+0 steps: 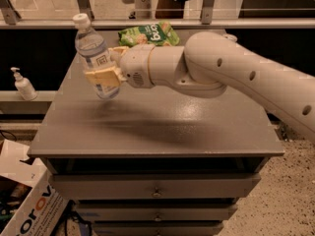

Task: Knock blue plastic bottle over

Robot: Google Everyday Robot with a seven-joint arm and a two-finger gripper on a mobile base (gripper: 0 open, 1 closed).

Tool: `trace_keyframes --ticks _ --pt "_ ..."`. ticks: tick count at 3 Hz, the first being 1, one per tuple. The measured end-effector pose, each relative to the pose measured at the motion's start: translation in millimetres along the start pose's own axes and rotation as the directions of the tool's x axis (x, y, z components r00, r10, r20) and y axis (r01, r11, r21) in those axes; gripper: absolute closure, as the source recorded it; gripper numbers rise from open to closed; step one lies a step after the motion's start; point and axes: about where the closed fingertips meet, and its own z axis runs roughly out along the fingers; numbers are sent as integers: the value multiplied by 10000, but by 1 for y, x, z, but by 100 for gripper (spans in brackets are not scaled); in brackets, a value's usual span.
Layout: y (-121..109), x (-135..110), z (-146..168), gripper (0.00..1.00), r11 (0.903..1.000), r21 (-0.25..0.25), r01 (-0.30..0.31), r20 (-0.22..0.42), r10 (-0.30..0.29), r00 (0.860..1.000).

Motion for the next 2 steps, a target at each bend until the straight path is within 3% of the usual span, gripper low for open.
trace_keyframes --ticks 1,2 --pt "2 -20 -20 100 9955 -629 705 -1120 -772 9907" --pt "3 -16 -31 100 9795 -1537 1298 -2757 -1687 9463"
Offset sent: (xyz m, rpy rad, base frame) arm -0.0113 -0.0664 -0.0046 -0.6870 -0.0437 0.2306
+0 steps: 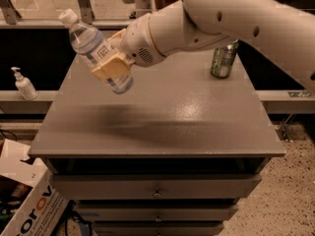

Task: Knock blue plastic bottle over

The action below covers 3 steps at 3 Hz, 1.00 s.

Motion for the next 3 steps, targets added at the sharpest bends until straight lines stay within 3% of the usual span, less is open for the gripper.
trace_keyframes --ticks 1,2,3 --pt "-3 23 -5 100 9918 -905 901 -1785 -1052 9783" --pt "1 50 -12 100 9674 -2063 1472 -3293 -2103 9205" --pt "8 75 -22 100 9295 -3237 1770 -4526 -3164 8337"
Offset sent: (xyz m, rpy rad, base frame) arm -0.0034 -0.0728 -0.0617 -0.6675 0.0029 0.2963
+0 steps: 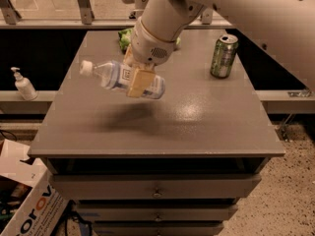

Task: Knock blue plastic bottle over

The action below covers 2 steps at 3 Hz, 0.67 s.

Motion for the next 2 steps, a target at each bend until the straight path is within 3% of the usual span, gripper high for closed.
trace_keyframes --ticks 1,2 --pt "11 19 7 100 9958 -685 600 -1276 -684 9895" --pt "16 27 21 100 9852 -1370 1026 -2023 -1292 9708"
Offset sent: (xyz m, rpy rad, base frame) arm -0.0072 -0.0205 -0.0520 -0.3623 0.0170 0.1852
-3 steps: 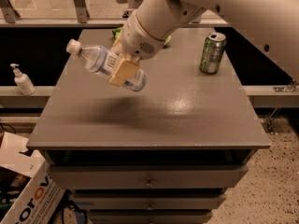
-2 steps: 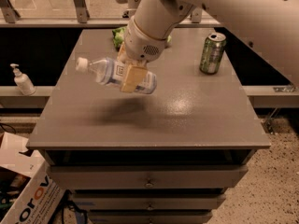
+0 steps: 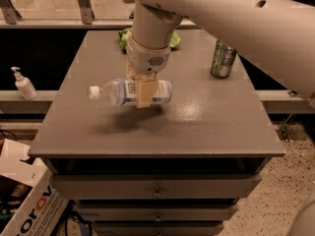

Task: Knock blue plastic bottle over

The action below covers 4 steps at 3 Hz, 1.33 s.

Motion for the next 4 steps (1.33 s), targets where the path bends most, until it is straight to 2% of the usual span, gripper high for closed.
trace_keyframes --ticks 1,2,4 --pt "1 -2 18 100 9979 -510 395 -508 -421 9978" --pt "1 -4 32 82 9954 -790 549 -796 -612 9949" --pt "1 -5 40 35 9941 -952 523 -878 -607 9943"
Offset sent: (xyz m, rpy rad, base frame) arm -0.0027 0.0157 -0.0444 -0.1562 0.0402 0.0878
